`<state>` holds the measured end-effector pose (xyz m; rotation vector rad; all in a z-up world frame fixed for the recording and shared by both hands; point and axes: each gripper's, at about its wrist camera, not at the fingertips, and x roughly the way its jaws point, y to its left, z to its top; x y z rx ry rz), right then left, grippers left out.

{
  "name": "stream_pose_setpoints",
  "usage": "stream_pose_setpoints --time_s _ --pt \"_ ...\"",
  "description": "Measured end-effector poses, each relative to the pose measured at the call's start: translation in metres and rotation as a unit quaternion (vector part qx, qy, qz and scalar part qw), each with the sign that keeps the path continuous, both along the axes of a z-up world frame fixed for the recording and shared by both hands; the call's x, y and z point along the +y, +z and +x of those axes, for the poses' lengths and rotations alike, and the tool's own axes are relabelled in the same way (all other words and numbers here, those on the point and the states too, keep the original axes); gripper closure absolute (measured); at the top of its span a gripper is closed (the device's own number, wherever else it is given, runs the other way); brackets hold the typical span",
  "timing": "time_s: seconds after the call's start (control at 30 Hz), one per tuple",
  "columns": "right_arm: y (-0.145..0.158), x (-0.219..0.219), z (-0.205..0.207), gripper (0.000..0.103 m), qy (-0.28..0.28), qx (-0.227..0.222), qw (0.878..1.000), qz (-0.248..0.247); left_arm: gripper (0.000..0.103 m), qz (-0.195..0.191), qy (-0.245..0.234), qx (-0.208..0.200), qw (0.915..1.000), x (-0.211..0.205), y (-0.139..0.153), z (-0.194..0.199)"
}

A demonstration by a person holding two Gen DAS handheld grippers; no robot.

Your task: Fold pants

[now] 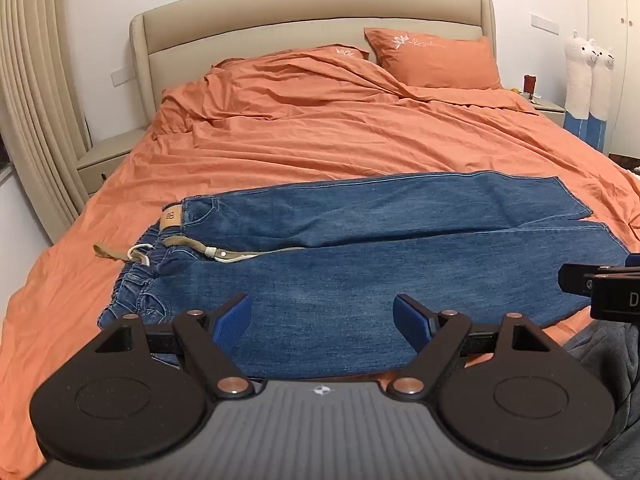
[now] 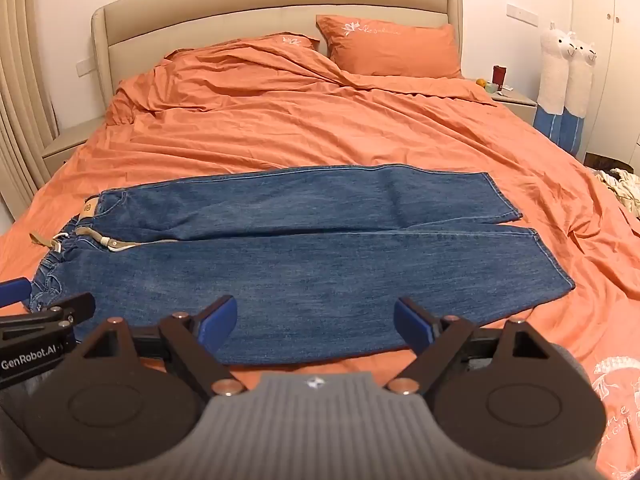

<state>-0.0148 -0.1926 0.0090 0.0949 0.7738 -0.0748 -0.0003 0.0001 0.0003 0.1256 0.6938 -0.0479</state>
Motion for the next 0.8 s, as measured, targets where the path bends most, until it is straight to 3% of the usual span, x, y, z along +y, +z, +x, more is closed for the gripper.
stream_pose_setpoints --time_s 0.8 --pt "0.0038 0.006 -0.0042 0.021 0.004 -0.004 1.0 -0.002 0.009 -0.004 0.002 0.0 1.0 0.0046 0.0027 -0.0027"
